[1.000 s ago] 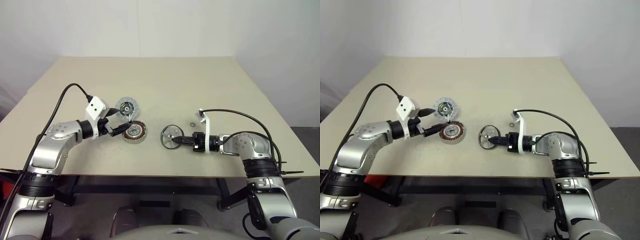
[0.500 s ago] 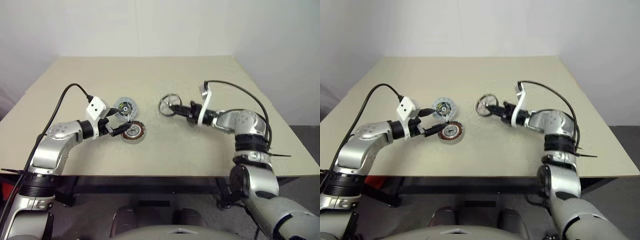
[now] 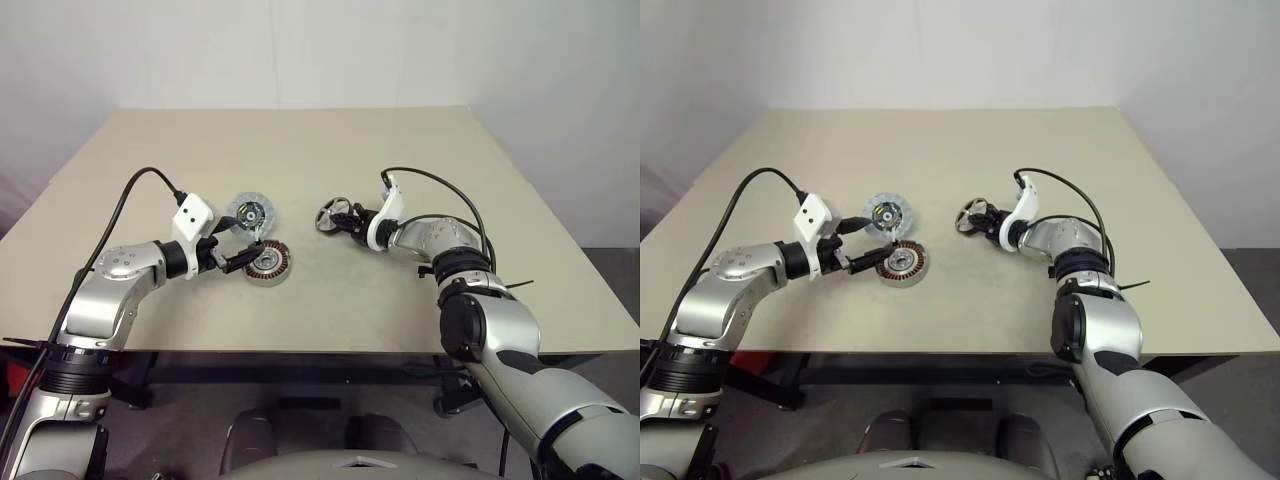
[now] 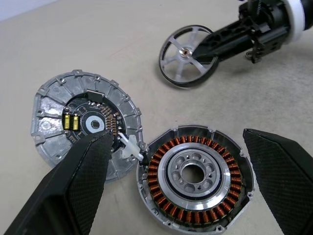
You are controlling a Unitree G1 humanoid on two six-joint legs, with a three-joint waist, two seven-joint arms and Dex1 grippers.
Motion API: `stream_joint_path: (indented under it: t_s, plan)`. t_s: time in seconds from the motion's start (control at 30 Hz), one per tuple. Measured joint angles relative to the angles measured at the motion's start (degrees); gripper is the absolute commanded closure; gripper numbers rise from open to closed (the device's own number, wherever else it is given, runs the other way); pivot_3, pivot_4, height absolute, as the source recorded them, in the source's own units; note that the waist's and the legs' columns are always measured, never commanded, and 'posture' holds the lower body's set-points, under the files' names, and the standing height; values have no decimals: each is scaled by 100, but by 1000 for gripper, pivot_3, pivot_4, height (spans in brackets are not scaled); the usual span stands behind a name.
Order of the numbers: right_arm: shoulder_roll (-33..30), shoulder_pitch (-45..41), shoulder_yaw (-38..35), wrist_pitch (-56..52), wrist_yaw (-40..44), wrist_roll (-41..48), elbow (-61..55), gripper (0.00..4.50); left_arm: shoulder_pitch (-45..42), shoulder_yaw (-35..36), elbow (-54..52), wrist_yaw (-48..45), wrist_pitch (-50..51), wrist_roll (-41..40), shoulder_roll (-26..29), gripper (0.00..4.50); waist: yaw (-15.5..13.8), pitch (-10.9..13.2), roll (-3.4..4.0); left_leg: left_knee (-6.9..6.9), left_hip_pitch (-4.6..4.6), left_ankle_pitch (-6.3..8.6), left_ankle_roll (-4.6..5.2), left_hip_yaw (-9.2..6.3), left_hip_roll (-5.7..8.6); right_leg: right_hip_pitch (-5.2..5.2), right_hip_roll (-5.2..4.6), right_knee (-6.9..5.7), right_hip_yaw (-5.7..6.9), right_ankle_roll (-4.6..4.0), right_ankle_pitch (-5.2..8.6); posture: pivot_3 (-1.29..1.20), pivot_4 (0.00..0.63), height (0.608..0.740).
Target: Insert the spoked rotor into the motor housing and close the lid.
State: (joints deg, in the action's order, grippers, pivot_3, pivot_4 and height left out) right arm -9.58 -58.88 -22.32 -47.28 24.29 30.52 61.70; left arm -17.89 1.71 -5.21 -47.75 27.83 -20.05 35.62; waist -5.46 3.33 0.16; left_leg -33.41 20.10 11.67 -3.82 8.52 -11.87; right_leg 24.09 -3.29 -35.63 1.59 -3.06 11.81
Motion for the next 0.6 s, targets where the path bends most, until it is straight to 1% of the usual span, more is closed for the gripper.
stream_joint_path:
  t_s: [0.13,0.3,0.43,0.5,0.57,0.6]
  plan:
    - [17,-213,-1,336,60,-61,310,4129,0,0,-1,0,0,5,0,0,-2,0,0,0,0,0,0,0,-2,0,0,-5,2,-6,4,0,0,740]
    - [55,-223,17,522,57,-248,606,4129,-1,0,-1,1,0,14,3,0,-3,1,1,-2,0,0,0,0,-2,1,0,-6,2,-6,4,0,0,740]
    - [58,-230,16,589,50,-306,632,4129,-3,1,0,1,-3,17,6,0,-3,1,1,-2,-1,-1,-1,0,-2,1,0,-8,2,-6,4,0,0,740]
    - [58,-236,16,614,39,-352,634,3403,-3,1,2,1,-8,19,6,0,-3,1,1,-4,-1,-2,-2,0,-2,1,0,-10,2,-6,4,0,0,740]
    - [50,-236,25,673,-1,-423,660,2850,-6,1,8,2,-21,29,6,0,-5,1,2,-6,-1,-2,-4,0,-2,1,0,-11,2,-6,4,0,0,740]
    - [49,-236,33,689,-19,-459,679,2467,-10,1,14,2,-34,37,6,0,-4,1,2,-6,-1,-2,-4,0,-2,1,0,-11,2,-6,4,0,0,740]
